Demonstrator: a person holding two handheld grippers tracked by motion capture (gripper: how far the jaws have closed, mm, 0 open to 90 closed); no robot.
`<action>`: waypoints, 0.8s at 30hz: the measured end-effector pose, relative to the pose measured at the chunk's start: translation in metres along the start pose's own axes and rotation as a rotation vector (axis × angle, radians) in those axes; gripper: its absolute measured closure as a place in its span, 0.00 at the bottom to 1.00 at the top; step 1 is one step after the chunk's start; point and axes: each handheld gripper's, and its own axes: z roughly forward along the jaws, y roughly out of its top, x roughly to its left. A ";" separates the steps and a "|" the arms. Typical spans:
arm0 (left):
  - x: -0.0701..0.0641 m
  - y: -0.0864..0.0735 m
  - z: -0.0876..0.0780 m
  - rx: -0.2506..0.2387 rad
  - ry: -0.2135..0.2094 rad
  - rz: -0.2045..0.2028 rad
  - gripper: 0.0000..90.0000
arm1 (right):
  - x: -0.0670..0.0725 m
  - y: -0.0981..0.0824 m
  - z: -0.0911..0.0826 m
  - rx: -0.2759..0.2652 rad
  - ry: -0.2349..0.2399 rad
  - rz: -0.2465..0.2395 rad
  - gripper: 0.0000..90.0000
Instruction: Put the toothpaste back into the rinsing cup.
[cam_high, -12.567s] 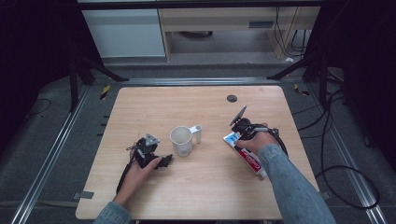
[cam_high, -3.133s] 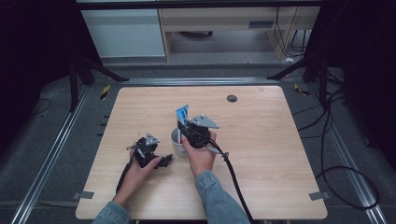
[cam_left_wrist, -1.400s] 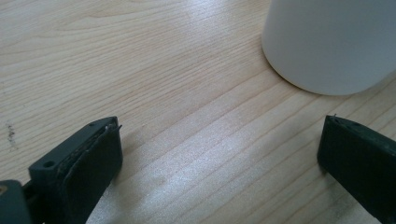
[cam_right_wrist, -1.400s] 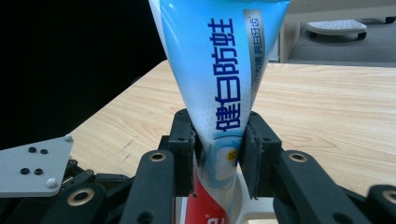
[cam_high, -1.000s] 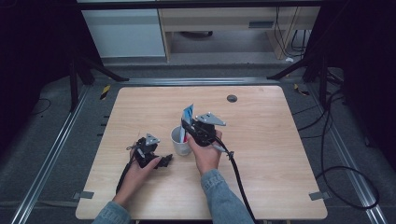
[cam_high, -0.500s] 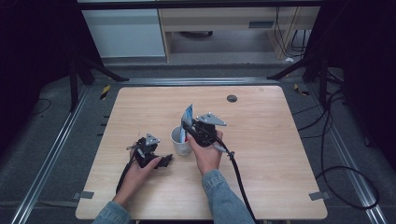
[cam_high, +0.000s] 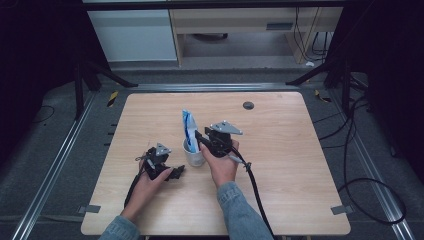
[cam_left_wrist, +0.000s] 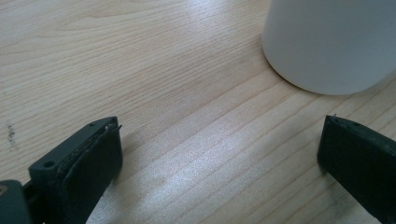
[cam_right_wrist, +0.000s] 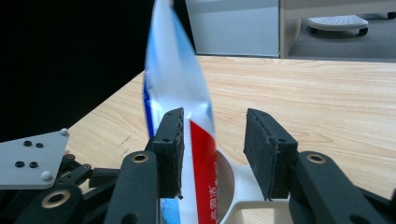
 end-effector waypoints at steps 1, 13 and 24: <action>0.000 0.000 0.000 0.000 0.000 0.000 0.00 | 0.000 0.000 0.000 0.000 0.000 0.000 0.64; 0.000 0.000 0.000 0.000 0.000 0.000 0.00 | 0.003 0.001 -0.002 -0.002 0.004 -0.013 0.62; 0.000 0.000 0.000 -0.002 0.001 -0.003 0.00 | 0.005 0.004 -0.007 0.001 -0.016 -0.061 0.56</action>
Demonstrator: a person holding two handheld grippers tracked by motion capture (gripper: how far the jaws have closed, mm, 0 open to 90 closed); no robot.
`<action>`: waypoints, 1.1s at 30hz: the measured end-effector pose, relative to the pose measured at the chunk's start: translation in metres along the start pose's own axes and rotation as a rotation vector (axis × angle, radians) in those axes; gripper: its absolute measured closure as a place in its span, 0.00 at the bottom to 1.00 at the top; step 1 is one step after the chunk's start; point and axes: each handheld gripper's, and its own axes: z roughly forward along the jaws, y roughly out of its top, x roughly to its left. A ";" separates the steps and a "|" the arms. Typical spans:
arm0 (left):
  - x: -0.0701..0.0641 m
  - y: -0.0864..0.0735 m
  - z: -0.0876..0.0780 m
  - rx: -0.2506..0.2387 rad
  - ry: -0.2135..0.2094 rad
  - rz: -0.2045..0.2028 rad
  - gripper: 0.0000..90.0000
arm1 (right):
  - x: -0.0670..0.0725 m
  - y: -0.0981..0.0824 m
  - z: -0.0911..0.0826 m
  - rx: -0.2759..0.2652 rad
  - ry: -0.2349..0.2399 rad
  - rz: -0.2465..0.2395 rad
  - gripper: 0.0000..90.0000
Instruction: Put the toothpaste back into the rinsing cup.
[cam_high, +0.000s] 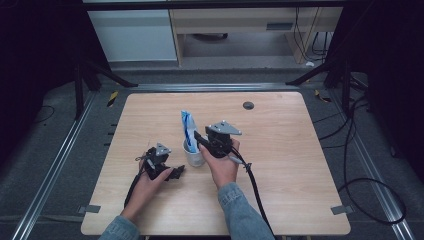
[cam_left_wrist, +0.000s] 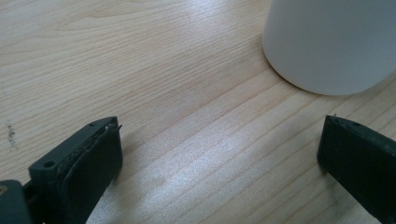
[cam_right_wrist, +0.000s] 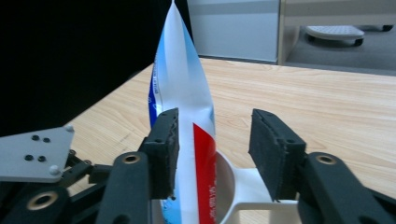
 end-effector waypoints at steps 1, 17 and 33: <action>0.000 0.000 0.000 -0.001 -0.001 -0.001 0.00 | 0.000 0.000 -0.001 0.004 -0.006 -0.006 0.55; 0.000 0.000 0.000 -0.002 -0.001 0.002 0.00 | 0.003 0.008 -0.010 0.080 -0.060 -0.153 0.33; 0.000 0.000 0.000 -0.002 -0.001 0.002 0.00 | -0.004 0.021 -0.018 0.171 -0.065 -0.238 0.11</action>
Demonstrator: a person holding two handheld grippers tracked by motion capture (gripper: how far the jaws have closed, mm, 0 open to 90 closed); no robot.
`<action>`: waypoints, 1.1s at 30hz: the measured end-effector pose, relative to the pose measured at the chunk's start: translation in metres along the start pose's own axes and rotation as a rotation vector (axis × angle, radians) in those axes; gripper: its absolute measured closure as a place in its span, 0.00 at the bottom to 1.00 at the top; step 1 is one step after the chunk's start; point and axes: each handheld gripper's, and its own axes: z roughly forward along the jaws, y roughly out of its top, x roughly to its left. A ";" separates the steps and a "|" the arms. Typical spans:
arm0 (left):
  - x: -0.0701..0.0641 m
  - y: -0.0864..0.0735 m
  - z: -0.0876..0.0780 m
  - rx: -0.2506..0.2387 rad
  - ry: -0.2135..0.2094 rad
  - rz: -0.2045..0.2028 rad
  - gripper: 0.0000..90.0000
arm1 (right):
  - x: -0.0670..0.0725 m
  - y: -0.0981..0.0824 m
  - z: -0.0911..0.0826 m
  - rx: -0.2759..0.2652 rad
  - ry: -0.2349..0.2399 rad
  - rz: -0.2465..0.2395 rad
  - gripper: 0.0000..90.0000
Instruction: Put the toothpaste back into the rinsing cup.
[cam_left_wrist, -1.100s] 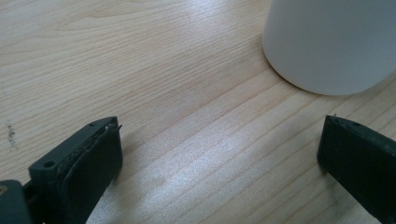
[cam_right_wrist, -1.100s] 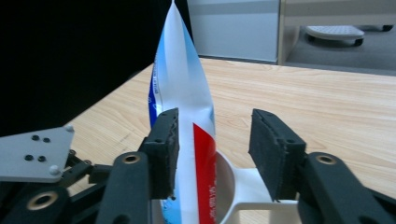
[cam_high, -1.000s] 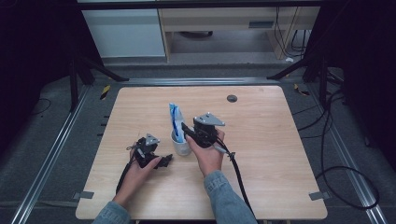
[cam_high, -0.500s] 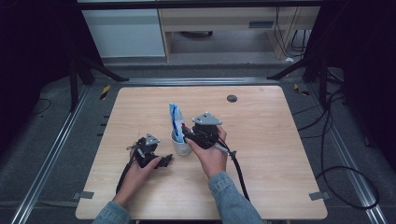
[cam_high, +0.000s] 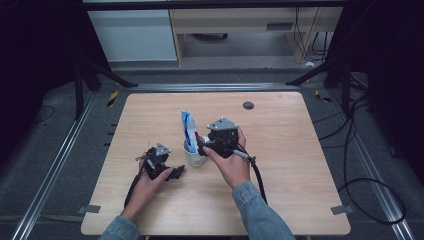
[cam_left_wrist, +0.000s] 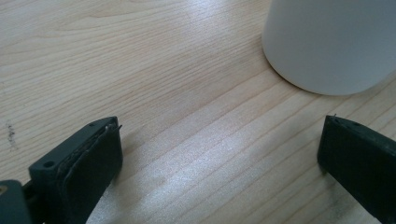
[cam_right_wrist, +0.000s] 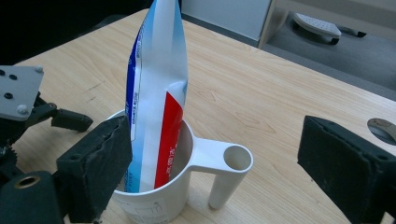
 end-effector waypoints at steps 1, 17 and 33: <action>0.000 0.000 0.000 0.000 0.000 0.000 0.00 | -0.001 0.000 0.000 0.000 0.003 -0.009 0.10; 0.000 0.000 0.000 0.004 0.000 0.001 0.00 | -0.046 -0.011 -0.020 0.049 -0.045 0.006 0.09; 0.000 -0.001 -0.001 0.000 0.000 -0.002 0.00 | -0.098 -0.050 -0.049 0.087 -0.155 0.000 0.18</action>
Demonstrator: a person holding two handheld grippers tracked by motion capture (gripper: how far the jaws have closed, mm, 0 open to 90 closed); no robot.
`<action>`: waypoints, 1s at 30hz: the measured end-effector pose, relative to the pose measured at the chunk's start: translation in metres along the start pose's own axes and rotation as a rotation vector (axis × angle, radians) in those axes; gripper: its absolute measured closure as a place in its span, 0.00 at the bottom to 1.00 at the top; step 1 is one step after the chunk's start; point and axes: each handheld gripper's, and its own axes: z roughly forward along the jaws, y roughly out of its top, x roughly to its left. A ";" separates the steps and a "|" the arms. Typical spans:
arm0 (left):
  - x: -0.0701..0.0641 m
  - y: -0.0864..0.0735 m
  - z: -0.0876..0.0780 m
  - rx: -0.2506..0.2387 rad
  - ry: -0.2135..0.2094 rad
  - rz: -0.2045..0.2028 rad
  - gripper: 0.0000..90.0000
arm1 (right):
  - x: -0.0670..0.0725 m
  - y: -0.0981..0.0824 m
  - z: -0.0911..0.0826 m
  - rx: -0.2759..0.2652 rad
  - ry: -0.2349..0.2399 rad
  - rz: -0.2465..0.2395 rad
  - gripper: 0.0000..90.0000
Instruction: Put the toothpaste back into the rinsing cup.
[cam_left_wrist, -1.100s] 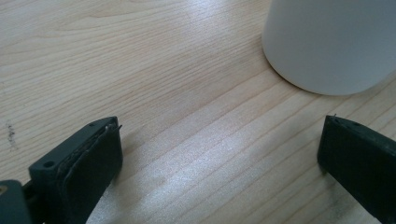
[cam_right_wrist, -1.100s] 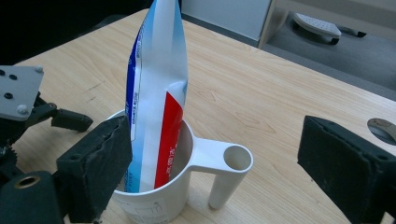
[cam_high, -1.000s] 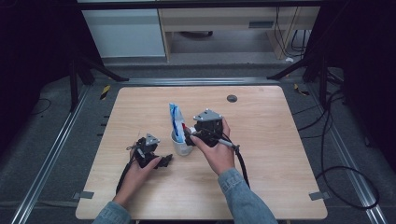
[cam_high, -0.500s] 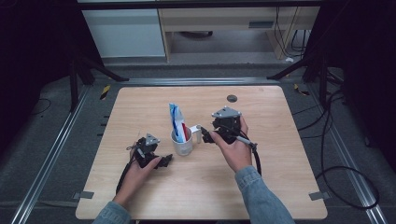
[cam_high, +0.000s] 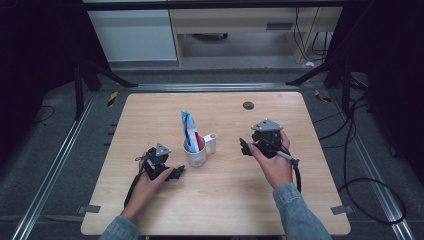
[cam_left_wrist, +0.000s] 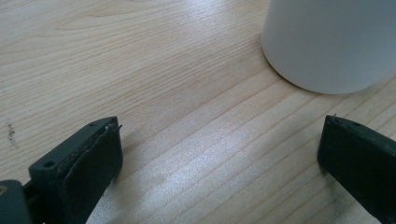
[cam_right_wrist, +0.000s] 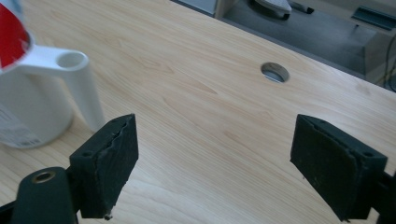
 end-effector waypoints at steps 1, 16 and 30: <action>0.000 0.000 0.000 0.000 0.000 0.000 0.00 | -0.007 -0.005 -0.002 0.004 -0.008 0.010 0.18; 0.000 0.000 0.000 0.000 0.000 0.000 0.00 | -0.032 -0.044 -0.002 0.057 -0.034 0.045 0.20; 0.000 0.000 0.000 0.000 0.000 0.000 0.00 | -0.038 -0.072 0.013 0.149 -0.024 0.084 0.18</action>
